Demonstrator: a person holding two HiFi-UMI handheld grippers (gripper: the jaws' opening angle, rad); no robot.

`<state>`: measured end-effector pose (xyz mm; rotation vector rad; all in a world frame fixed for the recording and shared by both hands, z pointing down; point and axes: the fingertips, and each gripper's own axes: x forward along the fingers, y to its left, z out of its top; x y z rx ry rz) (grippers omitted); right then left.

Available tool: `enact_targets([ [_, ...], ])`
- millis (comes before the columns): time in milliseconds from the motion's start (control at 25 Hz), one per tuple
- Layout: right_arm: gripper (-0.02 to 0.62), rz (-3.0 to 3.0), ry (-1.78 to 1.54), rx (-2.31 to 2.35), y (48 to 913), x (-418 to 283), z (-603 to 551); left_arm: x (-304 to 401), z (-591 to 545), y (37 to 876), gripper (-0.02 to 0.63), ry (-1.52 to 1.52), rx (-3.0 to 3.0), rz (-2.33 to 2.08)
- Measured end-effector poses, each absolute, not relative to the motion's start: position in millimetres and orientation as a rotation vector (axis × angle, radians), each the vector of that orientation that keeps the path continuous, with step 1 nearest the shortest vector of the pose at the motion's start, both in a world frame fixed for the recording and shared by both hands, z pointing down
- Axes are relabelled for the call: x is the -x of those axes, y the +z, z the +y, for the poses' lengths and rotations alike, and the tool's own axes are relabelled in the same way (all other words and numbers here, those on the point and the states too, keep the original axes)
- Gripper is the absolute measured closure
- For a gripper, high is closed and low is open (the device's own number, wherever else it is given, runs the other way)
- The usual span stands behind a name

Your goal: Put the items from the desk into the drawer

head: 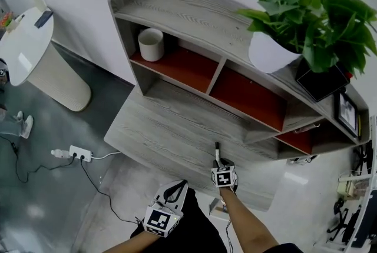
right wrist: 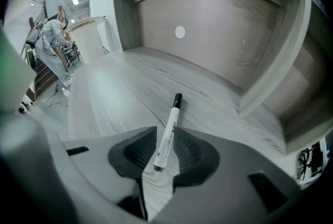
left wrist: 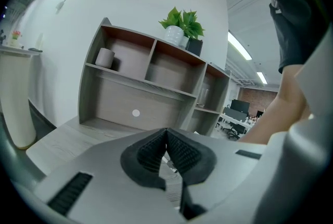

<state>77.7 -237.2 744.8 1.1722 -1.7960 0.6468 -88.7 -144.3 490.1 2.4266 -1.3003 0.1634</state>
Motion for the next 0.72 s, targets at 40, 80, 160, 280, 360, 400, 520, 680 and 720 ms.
enact_targets([
  [40,0.495,-1.789,0.653,-1.166,749.6,-77.9,-237.4,91.0,-146.1,490.3,0.594,0.161,-2.419,-1.309],
  [80,0.494,-1.783,0.656,-1.157,753.6,-76.5,-237.6,94.0,-147.7,490.4,0.594,0.161,-2.411,-1.32],
  [160,0.495,-1.773,0.66,-1.139,760.2,-73.7,-238.2,99.0,-150.7,490.9,0.594,0.166,-2.4,-1.337],
  [280,0.494,-1.771,0.656,-1.13,764.9,-75.3,-240.5,97.8,-153.9,490.6,0.594,0.163,-2.391,-1.343],
  [360,0.495,-1.776,0.643,-1.125,763.0,-76.0,-241.9,95.2,-154.8,490.5,0.594,0.16,-2.389,-1.346],
  [400,0.495,-1.778,0.639,-1.121,762.9,-76.2,-242.4,94.4,-155.0,490.8,0.594,0.159,-2.384,-1.349],
  [520,0.506,-1.787,0.644,-1.089,762.6,-73.4,-241.3,92.0,-154.4,490.1,0.594,0.161,-2.384,-1.347],
  [680,0.515,-1.808,0.63,-1.077,764.9,-74.1,-240.6,87.8,-151.1,489.1,0.594,0.153,-2.399,-1.347],
  [720,0.515,-1.812,0.627,-1.084,762.8,-75.2,-240.1,87.3,-149.5,488.4,0.594,0.151,-2.404,-1.344],
])
